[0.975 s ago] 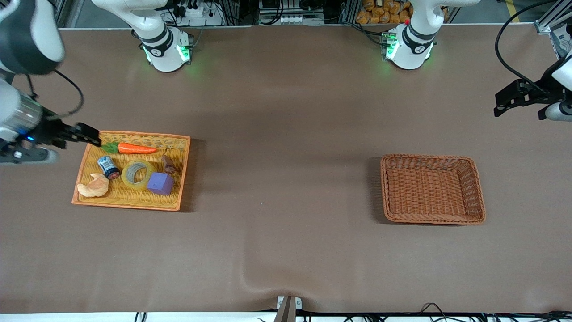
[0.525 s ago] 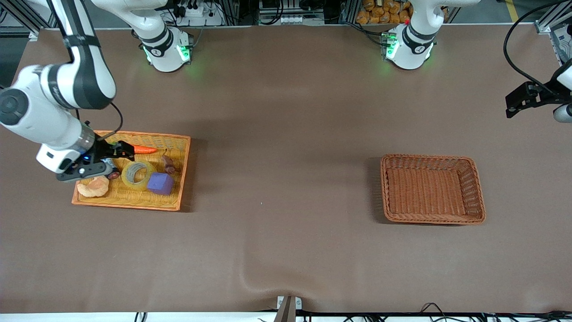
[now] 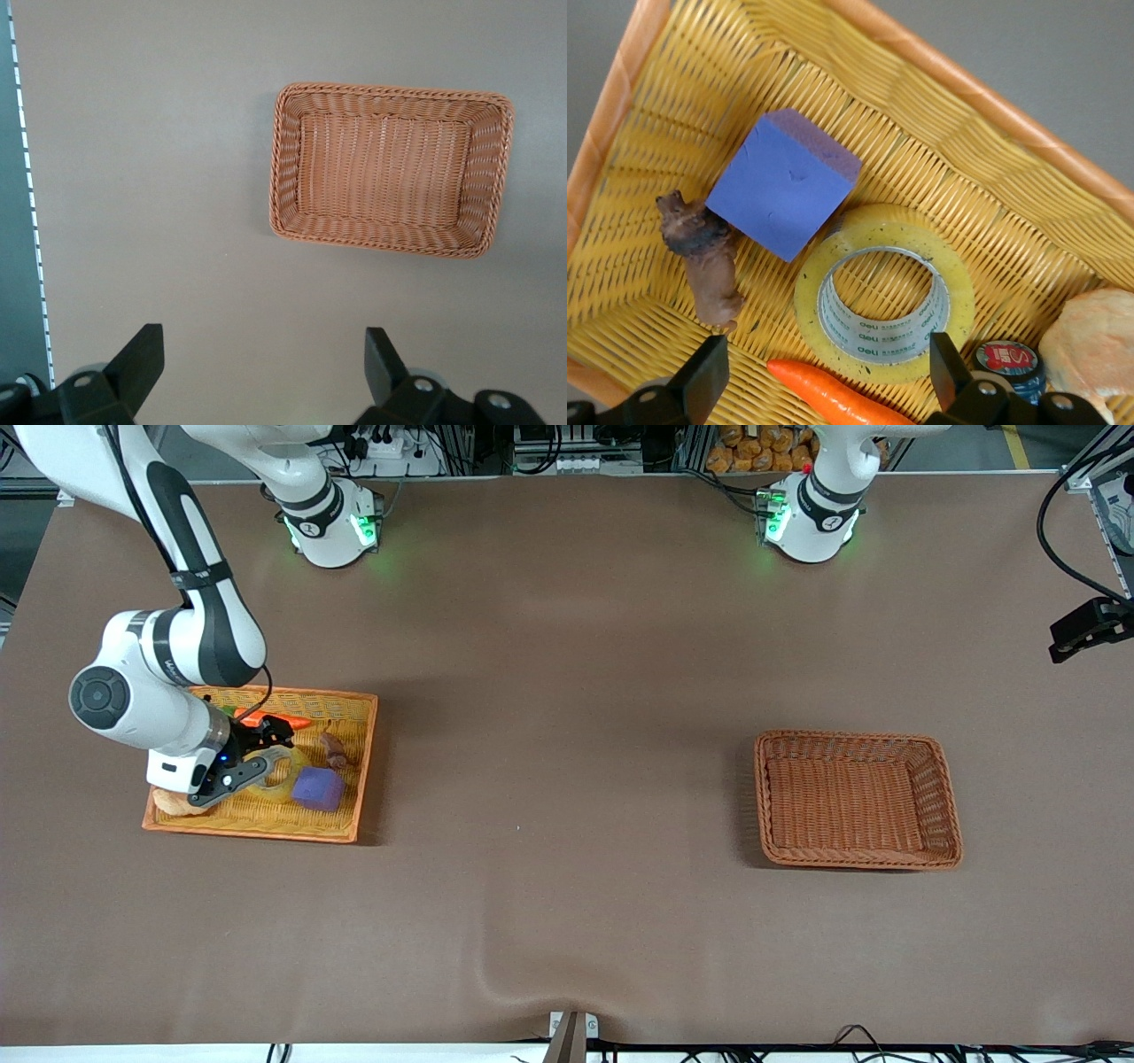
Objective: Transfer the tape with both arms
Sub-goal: 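Reach the right gripper down to the yellow tape roll in the tray, then grasp the tape with the right gripper while the left gripper reaches forward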
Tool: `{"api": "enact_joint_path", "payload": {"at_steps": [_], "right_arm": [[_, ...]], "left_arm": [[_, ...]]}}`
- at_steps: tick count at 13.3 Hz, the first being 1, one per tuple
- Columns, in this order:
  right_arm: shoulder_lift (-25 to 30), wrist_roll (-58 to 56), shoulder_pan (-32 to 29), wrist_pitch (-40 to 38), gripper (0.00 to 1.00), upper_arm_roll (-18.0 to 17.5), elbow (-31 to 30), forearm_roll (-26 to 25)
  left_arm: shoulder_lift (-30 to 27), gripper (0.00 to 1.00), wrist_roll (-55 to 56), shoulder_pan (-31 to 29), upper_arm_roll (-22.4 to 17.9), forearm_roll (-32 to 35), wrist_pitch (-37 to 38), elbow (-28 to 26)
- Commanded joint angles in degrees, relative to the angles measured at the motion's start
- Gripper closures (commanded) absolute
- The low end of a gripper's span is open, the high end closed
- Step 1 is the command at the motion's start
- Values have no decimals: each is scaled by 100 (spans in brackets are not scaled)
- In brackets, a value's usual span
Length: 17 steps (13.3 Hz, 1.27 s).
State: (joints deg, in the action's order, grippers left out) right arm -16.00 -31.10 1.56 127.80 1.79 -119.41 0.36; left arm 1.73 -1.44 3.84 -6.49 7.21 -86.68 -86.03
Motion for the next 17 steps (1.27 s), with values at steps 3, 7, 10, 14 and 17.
{"api": "enact_joint_path", "payload": {"at_steps": [3, 7, 10, 14, 17], "right_arm": [[-281, -1025, -69, 289, 0, -39, -47, 87], [-614, -1609, -25, 351, 0, -30, -38, 70], [-781, -2241, -129, 631, 0, -21, -38, 44], [-756, -2260, -227, 396, 0, -30, -73, 52], [-791, -2181, -306, 386, 53, -30, -91, 79]], "left_arm": [[248, 0, 12, 99, 34, -298, -111, 86], [362, 0, 57, 126, 43, -781, -288, 77], [731, 0, 57, 117, 43, -1029, -306, 69], [864, 0, 179, 178, 52, -1011, -166, 7], [908, 0, 338, 205, 52, -950, -174, -37]]}}
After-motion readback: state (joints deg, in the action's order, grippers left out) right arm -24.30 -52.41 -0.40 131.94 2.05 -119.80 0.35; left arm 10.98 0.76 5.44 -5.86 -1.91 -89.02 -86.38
